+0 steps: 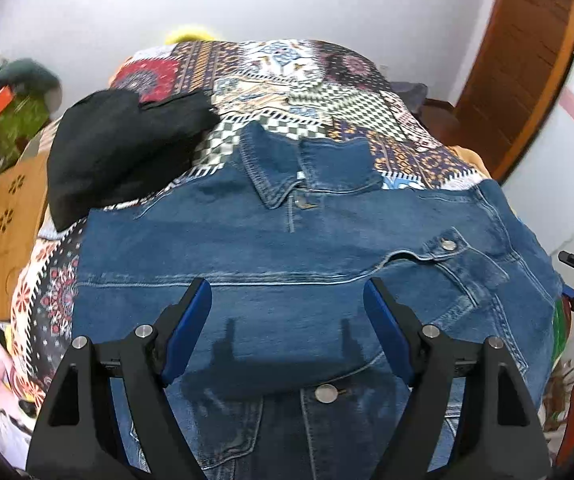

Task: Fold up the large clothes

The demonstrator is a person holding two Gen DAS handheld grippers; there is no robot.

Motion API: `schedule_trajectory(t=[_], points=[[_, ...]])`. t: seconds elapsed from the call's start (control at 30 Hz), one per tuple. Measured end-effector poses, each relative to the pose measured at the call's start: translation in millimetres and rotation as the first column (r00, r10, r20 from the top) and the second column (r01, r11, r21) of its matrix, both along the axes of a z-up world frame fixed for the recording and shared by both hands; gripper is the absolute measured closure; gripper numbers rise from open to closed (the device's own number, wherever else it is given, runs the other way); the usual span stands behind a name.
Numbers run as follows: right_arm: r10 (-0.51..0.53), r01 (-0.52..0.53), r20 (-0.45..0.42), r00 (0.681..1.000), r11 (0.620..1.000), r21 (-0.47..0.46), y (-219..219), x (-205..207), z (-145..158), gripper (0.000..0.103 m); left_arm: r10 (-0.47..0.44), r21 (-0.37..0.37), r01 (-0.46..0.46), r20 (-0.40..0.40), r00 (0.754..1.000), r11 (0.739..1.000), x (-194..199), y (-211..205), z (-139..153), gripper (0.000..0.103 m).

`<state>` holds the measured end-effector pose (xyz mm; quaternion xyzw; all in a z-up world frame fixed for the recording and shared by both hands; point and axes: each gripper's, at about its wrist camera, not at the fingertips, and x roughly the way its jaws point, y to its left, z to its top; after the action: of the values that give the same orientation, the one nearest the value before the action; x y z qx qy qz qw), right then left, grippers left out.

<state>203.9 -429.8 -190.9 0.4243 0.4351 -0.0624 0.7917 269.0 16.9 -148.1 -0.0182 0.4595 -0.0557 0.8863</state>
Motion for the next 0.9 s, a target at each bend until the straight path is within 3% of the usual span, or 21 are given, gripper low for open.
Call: schedule_trajectory(t=[0.1,0.17,0.23,0.33,0.5,0.67,0.8,0.9], points=[[-0.044,0.044,-0.018,0.999,0.998,-0.038,-0.9,9.1,-1.5,0.035,0.004,-0.033,-0.005,-0.018,1.000,0.999,1.5,3.5,-5.6,0.025],[-0.075,0.072,-0.032,0.997,0.993,-0.091,0.4,12.9,0.2,0.051,0.005,-0.019,-0.005,-0.021,1.000,1.000,0.7,3.7,-6.7,0.025],[-0.077,0.068,-0.064,0.995,0.987,-0.143,2.2,16.8,1.8,0.074,-0.001,-0.008,0.001,-0.018,1.000,1.000,-0.4,5.2,-6.9,0.025],[-0.037,0.029,-0.046,0.998,0.986,-0.165,3.9,17.7,14.7,0.089,-0.008,-0.011,0.008,0.000,1.000,1.000,-4.3,8.2,-2.5,0.025],[0.028,-0.010,0.062,0.998,0.964,-0.266,19.5,15.2,68.8,0.094,-0.003,-0.030,0.003,0.026,1.000,1.000,-9.9,16.2,4.8,0.025],[0.145,-0.079,0.194,0.970,0.948,-0.310,55.3,21.0,128.0,0.095,0.001,-0.040,0.001,0.051,0.999,0.999,-15.9,22.9,9.2,0.025],[0.290,-0.180,0.287,0.913,0.918,-0.353,108.7,29.8,166.6,0.095,-0.003,-0.043,0.006,0.067,0.998,0.999,-23.3,28.8,12.4,0.025],[0.396,-0.267,0.322,0.860,0.887,-0.378,155.1,35.7,178.1,0.095,-0.001,-0.039,0.004,0.082,0.997,0.999,-30.4,34.6,15.5,0.024]])
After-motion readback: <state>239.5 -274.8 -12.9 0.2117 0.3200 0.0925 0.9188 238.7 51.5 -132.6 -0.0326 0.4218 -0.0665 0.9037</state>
